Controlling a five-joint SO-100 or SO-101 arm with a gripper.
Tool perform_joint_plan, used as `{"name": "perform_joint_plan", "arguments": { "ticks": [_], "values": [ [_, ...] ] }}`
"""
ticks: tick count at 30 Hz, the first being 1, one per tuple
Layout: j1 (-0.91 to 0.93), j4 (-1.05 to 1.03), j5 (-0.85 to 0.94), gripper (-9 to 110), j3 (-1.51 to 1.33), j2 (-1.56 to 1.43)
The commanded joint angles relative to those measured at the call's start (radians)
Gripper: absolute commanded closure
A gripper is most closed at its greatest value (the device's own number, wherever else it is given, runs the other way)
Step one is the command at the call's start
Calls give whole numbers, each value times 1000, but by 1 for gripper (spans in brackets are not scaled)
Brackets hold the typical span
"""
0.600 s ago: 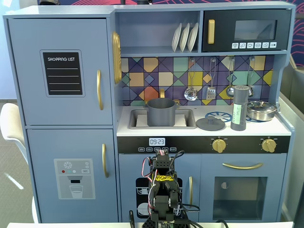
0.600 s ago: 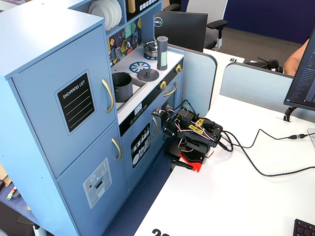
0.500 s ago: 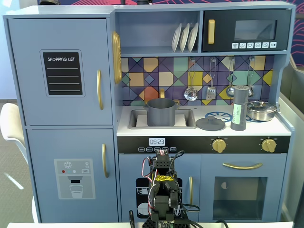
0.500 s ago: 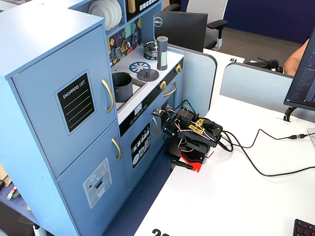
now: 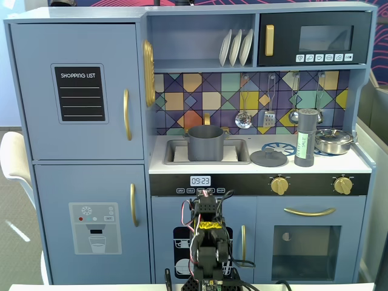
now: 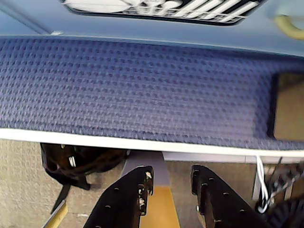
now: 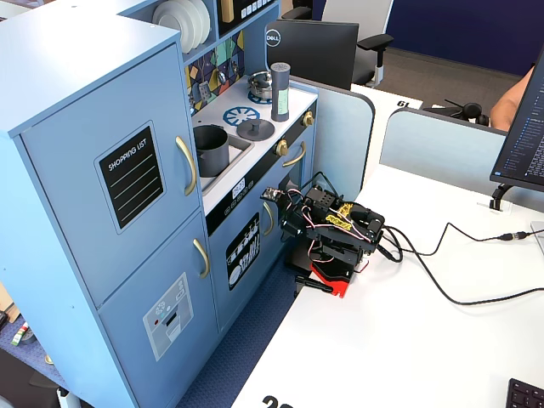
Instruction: Put salt in the gray recipient
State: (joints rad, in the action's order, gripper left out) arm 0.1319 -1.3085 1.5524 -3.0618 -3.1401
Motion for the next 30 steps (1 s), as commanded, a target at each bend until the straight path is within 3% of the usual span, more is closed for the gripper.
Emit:
{"name": "perform_joint_plan", "arguments": {
  "ticks": [1, 4, 10, 14, 17, 20, 23, 30],
  "values": [
    [95, -34, -44, 101, 301, 187],
    [256, -130, -97, 101, 588, 365],
    [635, -276, -12, 101, 1074, 557],
    [798, 12, -8, 101, 1154, 566],
    [816, 400, -64, 101, 1046, 529],
    [796, 643, -61, 101, 997, 534],
    [795, 810, -40, 101, 960, 551],
    [790, 923, -21, 94, 943, 612]
  ]
}}
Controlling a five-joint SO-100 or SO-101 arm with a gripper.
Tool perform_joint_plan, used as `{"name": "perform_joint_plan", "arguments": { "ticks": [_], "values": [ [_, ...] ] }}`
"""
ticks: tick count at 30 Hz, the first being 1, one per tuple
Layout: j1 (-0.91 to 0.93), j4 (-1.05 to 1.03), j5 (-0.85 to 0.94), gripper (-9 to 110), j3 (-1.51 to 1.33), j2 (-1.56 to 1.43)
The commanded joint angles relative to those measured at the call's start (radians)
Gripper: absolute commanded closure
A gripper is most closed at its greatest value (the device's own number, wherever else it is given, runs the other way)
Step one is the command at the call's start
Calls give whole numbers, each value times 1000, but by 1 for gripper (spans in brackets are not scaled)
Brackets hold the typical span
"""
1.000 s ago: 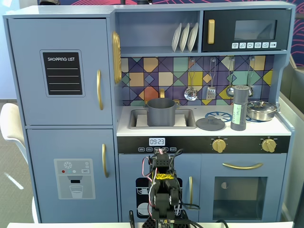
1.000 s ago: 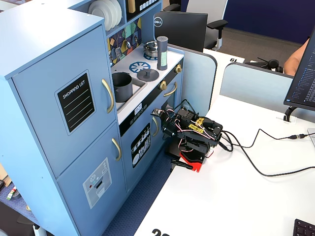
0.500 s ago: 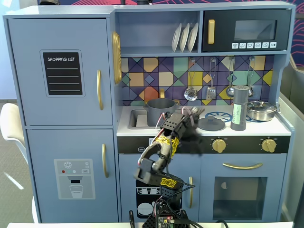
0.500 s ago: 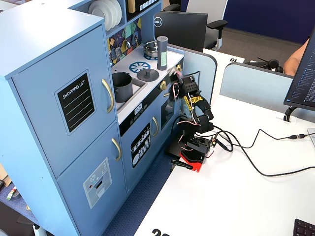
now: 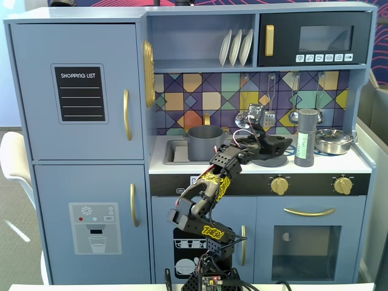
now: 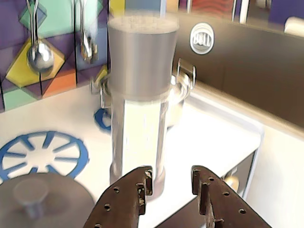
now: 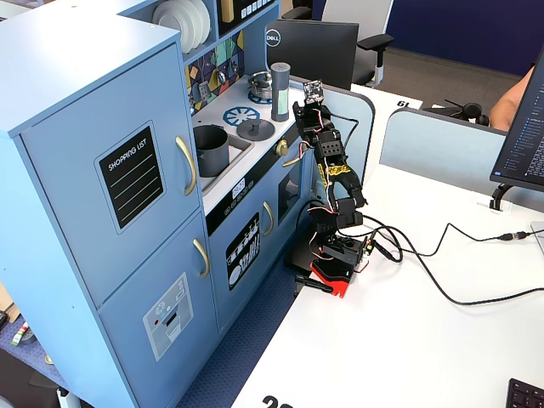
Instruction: Put salt in the gray recipient
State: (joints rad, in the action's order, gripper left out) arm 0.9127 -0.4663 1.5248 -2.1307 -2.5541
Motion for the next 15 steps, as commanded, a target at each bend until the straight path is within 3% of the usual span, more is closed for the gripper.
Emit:
{"name": "perform_joint_plan", "arguments": {
  "ticks": [1, 7, 15],
  "values": [
    [12, 98, 3, 91, 14, 38],
    [35, 276, -31, 67, -14, 144],
    [23, 506, -41, 57, 11, 337]
  ]
}}
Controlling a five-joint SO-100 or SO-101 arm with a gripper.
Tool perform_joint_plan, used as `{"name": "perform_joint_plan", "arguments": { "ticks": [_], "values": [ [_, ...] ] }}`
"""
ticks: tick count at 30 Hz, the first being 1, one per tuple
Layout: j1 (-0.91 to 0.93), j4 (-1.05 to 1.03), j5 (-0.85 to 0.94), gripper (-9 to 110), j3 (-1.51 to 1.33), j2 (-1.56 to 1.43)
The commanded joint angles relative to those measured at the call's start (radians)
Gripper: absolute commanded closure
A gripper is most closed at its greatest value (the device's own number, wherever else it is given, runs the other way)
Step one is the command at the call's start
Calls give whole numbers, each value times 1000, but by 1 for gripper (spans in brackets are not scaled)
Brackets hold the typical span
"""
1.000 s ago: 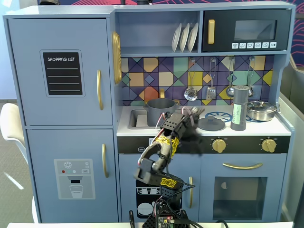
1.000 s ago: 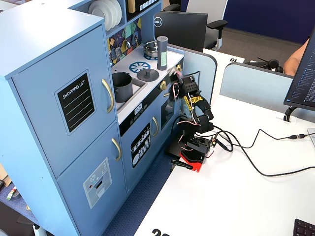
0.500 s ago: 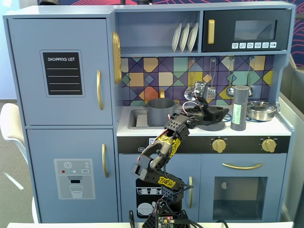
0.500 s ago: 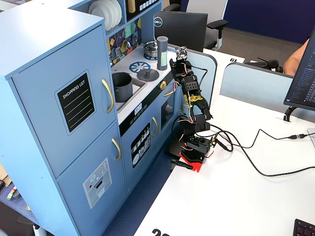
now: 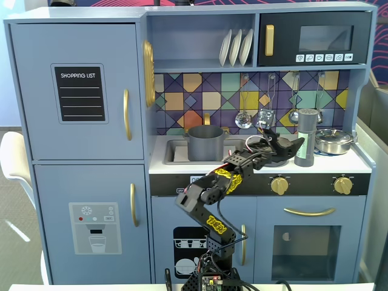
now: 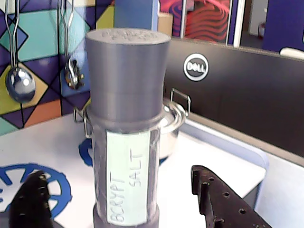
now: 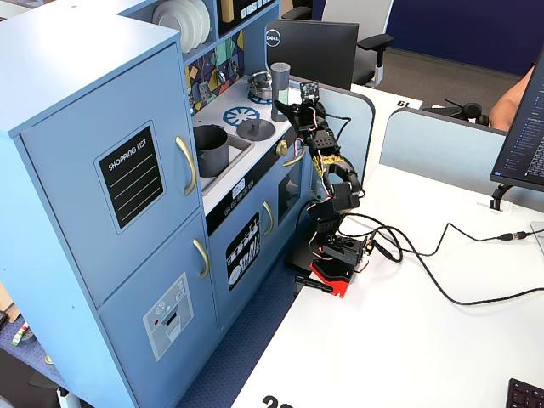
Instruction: Put salt in the gray recipient
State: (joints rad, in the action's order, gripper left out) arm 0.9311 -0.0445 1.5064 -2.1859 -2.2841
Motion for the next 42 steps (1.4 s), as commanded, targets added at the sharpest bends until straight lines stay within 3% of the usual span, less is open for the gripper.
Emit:
{"name": "perform_joint_plan", "arguments": {
  "ticks": [1, 14, 42],
  "values": [
    [3, 103, -26, 57, 86, 103],
    [-21, 158, -35, 58, 393, 454],
    [-48, 198, 35, 68, 758, 779]
  ]
}}
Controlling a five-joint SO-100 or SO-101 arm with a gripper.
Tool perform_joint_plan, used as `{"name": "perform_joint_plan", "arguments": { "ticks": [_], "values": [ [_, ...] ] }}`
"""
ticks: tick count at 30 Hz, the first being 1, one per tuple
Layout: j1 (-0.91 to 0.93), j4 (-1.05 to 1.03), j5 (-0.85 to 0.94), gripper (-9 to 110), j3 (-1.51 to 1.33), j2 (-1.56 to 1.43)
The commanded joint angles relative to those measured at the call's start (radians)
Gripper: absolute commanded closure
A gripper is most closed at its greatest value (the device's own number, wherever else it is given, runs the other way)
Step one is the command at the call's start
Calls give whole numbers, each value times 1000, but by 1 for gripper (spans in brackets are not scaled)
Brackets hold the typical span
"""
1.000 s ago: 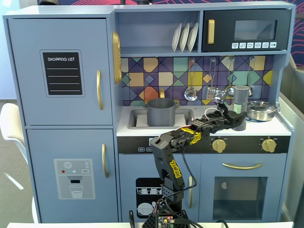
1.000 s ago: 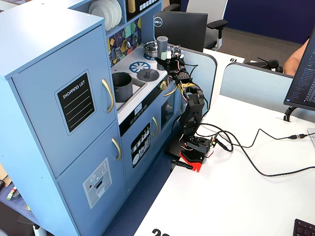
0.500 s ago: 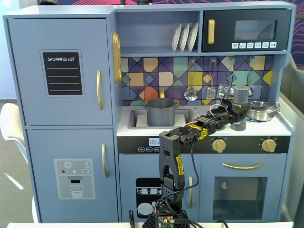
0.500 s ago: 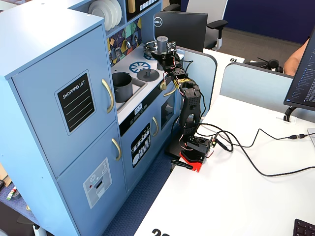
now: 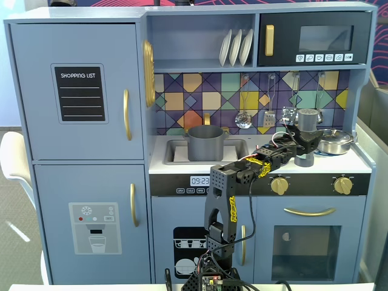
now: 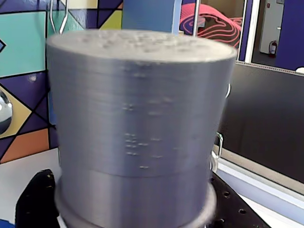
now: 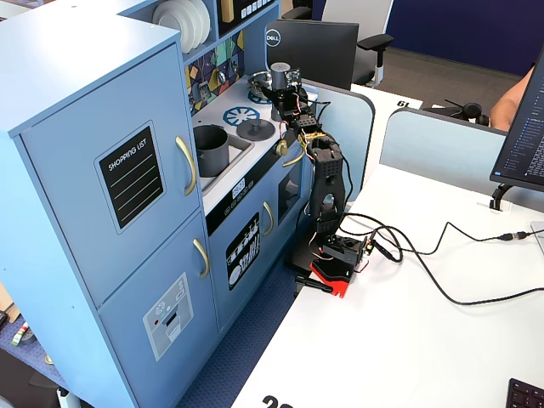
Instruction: Put salt in the gray recipient
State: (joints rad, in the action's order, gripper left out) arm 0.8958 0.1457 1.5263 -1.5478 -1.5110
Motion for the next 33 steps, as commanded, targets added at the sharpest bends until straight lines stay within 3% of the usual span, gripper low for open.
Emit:
{"name": "perform_joint_plan", "arguments": {
  "ticks": [1, 5, 13, 17, 21, 24, 33],
  "values": [
    [-14, 2, 20, 73, 133, 17],
    [-28, -32, 46, 101, 175, 41],
    [-32, -14, -81, 101, 196, -63],
    [-61, -224, -239, 101, 314, -172],
    [-140, -592, -578, 101, 396, -331],
    [-253, -811, -931, 101, 394, -446],
    [-696, -1066, -1878, 101, 318, -597]
  ]
}}
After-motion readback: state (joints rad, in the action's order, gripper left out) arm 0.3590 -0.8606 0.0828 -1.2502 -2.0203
